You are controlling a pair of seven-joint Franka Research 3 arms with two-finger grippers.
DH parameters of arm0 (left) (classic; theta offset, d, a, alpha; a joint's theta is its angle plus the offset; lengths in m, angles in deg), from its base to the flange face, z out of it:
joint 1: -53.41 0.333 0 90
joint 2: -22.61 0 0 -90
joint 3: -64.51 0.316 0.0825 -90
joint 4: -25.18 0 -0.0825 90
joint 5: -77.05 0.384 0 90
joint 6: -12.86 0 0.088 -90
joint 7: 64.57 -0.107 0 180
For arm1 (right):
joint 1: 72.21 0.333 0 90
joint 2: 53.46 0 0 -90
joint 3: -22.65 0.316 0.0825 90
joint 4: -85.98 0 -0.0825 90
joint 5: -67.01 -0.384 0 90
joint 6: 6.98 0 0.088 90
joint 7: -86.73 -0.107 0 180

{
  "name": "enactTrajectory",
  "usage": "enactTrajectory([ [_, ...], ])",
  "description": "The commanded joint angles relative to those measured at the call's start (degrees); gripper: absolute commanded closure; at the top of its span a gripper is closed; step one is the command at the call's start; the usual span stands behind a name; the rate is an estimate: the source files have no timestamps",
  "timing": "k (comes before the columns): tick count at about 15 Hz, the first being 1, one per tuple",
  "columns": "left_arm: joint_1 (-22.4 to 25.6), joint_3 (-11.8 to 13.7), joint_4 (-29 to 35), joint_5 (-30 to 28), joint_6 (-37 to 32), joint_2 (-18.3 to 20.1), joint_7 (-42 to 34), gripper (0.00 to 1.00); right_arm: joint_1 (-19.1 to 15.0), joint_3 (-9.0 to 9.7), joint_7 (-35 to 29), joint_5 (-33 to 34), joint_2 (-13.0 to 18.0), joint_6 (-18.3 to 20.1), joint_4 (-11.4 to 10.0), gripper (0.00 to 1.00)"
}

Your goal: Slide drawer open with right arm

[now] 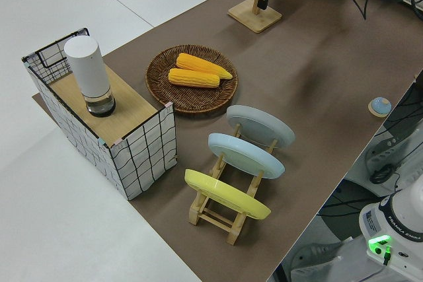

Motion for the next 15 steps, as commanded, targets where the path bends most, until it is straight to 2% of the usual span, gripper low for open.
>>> enactTrajectory([
  [1,-0.3,0.1,0.0,0.7,-0.3,0.5,-0.3,0.00,-0.6,0.51,1.2,-5.3,1.1,-3.0,2.0,0.013],
  [3,-0.3,0.2,0.0,0.7,-0.3,0.5,-0.3,0.00,-0.5,0.42,1.1,-9.5,2.0,-4.0,2.9,0.013],
  [6,-0.4,0.2,0.0,0.7,-0.3,0.5,-0.3,0.00,-0.5,0.33,0.5,-16.7,3.7,-8.1,3.0,0.013],
  [9,-0.4,0.2,0.0,0.7,-0.3,0.4,-0.4,0.00,-1.0,-1.86,0.6,-26.7,7.1,-13.5,3.0,0.013],
  [11,-0.3,0.1,0.0,0.7,-0.3,0.4,-0.4,0.00,-1.0,-5.10,1.4,-35.0,10.2,-17.5,3.0,0.013],
  [12,-0.3,0.2,0.0,0.7,-0.3,0.4,-0.4,0.00,-1.3,-6.08,2.0,-38.3,11.1,-18.5,3.0,0.013],
  [15,-0.3,0.2,0.0,0.7,-0.3,0.5,-0.3,0.00,-4.0,-6.08,5.1,-45.4,14.0,-20.9,2.9,0.013],
])
